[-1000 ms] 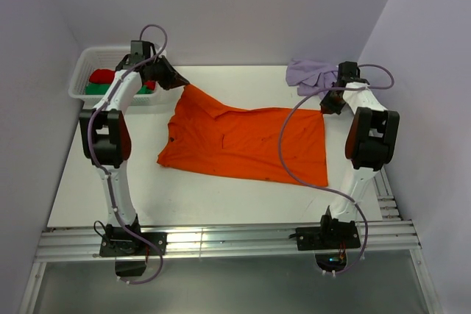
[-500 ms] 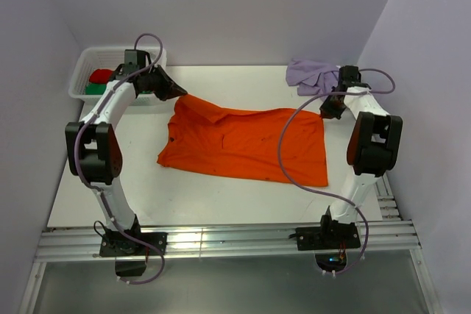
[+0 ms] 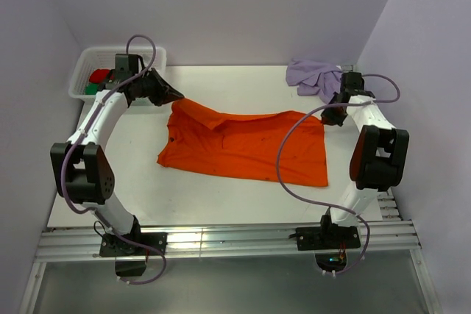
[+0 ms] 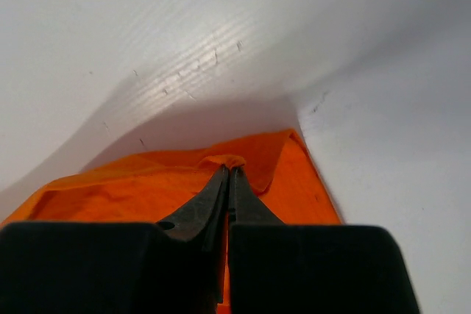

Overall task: Roll the t-shirts
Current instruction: Fold the tshirt

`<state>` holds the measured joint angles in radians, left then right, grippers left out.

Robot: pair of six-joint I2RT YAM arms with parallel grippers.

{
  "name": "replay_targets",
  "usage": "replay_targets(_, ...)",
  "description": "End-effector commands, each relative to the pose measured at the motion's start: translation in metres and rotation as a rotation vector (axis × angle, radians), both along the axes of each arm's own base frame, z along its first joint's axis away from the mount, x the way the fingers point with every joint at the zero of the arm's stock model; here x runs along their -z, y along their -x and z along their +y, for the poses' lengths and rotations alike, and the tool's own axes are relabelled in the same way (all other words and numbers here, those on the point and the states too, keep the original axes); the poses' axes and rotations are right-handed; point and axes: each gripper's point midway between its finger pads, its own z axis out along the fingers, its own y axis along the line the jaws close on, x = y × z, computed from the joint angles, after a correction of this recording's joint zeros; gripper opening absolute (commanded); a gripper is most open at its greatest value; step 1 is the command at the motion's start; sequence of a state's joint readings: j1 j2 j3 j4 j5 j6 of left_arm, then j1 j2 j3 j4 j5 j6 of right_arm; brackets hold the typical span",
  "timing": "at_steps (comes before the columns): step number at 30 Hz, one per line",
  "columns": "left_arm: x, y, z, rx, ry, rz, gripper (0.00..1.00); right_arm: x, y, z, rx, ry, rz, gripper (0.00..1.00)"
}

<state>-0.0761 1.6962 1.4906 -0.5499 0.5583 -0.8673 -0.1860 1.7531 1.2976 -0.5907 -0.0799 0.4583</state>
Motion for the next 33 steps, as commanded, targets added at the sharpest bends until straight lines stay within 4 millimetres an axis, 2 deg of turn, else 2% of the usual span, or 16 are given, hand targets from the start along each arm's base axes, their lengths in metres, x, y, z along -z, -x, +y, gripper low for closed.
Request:
replay_targets(1, -0.019, 0.018, 0.002, -0.015, 0.013, -0.024, 0.0, -0.016, 0.011, -0.005, 0.033, 0.02, -0.032, 0.0)
replay_targets(7, -0.013, 0.039, 0.005, -0.016, 0.0, -0.005, 0.0, -0.015, 0.031, -0.009, 0.066, 0.052, 0.001, 0.0)
replay_targets(12, -0.005, 0.052, 0.007, -0.022, -0.01, 0.021, 0.0, -0.007, 0.052, -0.015, 0.108, 0.089, 0.066, 0.0)
replay_targets(16, -0.006, 0.06, 0.006, -0.024, 0.0, 0.03, 0.0, 0.003, 0.065, -0.013, 0.113, 0.084, 0.103, 0.0)
replay_targets(25, -0.012, 0.073, 0.004, -0.02, 0.022, 0.059, 0.0, 0.013, 0.077, -0.017, 0.131, 0.106, 0.148, 0.0)
replay_targets(33, -0.002, 0.091, 0.004, -0.021, 0.037, 0.094, 0.0, 0.012, 0.077, -0.017, 0.135, 0.109, 0.151, 0.0)
